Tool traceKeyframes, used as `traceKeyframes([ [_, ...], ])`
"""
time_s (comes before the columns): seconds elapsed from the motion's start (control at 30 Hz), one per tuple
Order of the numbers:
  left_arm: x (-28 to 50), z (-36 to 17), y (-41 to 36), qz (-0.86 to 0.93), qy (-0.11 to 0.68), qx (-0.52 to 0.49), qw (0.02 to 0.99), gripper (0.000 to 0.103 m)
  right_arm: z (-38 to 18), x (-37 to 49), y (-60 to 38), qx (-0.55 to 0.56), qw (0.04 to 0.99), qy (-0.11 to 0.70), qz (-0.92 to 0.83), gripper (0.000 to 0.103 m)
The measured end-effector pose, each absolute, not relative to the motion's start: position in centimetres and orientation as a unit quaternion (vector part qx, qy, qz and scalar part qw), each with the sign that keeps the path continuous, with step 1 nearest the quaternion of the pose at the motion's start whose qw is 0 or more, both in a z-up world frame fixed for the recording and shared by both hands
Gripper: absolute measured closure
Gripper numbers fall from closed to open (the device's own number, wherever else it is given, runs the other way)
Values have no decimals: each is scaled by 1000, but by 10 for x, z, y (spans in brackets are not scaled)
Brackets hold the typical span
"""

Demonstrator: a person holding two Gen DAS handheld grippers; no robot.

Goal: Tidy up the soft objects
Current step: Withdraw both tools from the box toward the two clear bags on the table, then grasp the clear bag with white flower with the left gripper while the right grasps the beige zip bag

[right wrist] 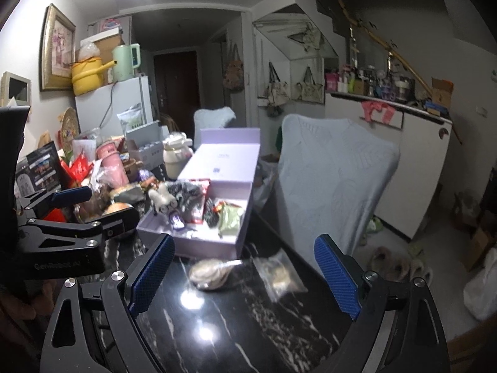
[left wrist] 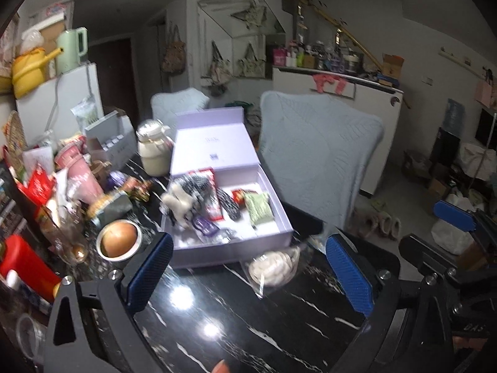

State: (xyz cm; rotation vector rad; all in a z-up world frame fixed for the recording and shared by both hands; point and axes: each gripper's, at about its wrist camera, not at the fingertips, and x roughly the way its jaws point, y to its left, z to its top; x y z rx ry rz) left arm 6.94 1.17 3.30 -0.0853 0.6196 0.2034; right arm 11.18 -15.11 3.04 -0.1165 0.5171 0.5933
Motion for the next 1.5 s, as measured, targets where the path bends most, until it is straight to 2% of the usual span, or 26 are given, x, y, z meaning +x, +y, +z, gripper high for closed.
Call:
traceKeyframes([
  [0.7, 80, -53, -17, 22, 394, -70, 916, 3, -53, 112, -185, -47, 898, 338, 276, 11],
  [1.5, 153, -95, 0, 26, 435, -92, 895, 3, -110, 201, -176, -51, 869, 402, 285, 11],
])
